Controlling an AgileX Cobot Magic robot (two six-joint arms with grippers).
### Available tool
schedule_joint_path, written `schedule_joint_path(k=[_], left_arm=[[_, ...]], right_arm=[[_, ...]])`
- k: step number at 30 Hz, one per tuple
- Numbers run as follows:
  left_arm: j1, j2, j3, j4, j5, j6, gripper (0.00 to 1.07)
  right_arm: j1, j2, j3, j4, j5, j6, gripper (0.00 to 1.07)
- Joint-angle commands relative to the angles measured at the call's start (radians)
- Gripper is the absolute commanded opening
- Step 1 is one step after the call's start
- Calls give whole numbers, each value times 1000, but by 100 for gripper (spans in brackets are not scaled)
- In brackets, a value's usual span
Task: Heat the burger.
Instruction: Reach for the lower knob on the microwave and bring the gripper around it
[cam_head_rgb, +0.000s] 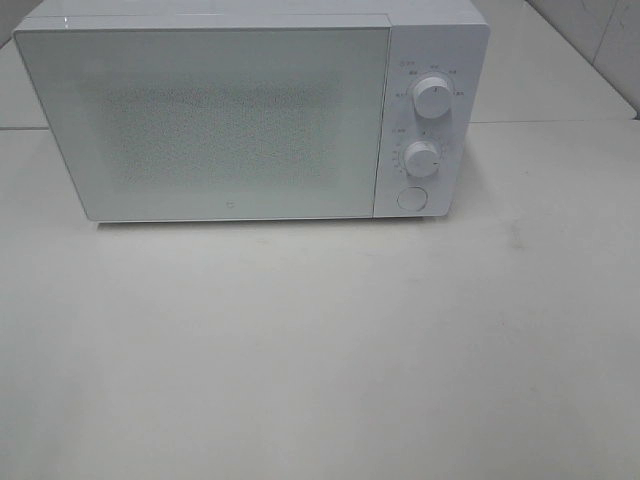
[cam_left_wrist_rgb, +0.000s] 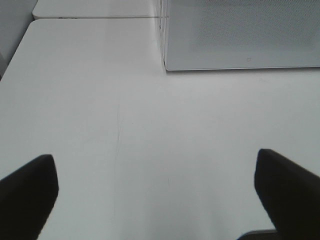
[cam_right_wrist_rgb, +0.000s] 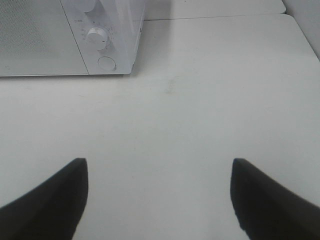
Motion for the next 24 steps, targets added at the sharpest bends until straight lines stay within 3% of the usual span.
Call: schedule_joint_path(k=[1, 24], left_arm=[[3, -25, 3, 0, -12, -14, 100], [3, -24, 3, -3, -12, -19, 100]], right_arm=[[-7, -25, 8, 0, 0, -10, 75], [-5, -21, -12, -6, -17, 0, 75]])
